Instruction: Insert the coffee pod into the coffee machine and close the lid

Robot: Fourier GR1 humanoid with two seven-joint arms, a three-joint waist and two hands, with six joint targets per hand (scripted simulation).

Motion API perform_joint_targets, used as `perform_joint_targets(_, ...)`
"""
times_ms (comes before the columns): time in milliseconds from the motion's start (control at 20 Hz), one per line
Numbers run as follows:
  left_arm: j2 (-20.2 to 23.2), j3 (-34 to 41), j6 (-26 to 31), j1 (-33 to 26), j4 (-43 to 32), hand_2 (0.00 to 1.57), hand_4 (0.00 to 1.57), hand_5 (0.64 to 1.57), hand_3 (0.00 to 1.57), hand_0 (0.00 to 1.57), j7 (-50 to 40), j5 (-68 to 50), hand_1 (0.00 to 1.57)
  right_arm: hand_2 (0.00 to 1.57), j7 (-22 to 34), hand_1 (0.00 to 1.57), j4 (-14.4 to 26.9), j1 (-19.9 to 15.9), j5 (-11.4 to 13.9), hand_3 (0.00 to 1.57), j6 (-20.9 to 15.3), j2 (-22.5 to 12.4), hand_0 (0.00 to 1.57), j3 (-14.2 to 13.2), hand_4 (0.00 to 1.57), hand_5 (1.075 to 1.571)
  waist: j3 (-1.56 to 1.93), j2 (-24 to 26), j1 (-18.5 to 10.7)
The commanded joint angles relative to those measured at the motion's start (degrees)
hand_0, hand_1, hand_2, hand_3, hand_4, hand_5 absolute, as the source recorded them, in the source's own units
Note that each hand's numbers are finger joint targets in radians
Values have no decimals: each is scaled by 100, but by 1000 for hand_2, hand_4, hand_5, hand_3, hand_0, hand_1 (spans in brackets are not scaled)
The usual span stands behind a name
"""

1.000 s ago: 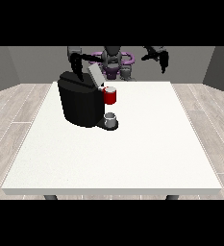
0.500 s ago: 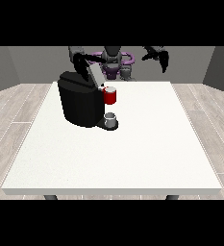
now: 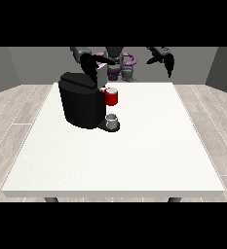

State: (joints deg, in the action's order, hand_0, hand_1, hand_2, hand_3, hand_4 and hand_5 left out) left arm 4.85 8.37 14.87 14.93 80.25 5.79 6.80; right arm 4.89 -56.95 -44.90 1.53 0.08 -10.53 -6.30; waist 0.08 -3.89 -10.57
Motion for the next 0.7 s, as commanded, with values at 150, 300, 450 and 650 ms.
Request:
perform_joint_targets(150,-18,-56,-54,196,-40,0,363,1571,0,0,-125,4,0,0,81,0,-79,-525,276,0,-81,279,0,372,0,1571,-9,-130,-201)
perform_joint_targets(300,1,-133,-53,244,30,0,385,1571,0,0,-264,69,0,0,153,0,-146,-446,308,0,-2,333,0,475,0,1571,-8,-40,-221)
perform_joint_targets(450,-4,-225,78,174,42,0,319,1571,0,0,64,58,0,0,181,0,-279,-684,566,0,-183,74,0,487,102,1571,-11,-293,-571)
perform_joint_targets(650,-166,-343,22,175,-37,0,337,1571,0,0,-16,93,0,0,573,0,-553,-783,649,0,-107,15,0,600,219,1571,-11,-226,-696)
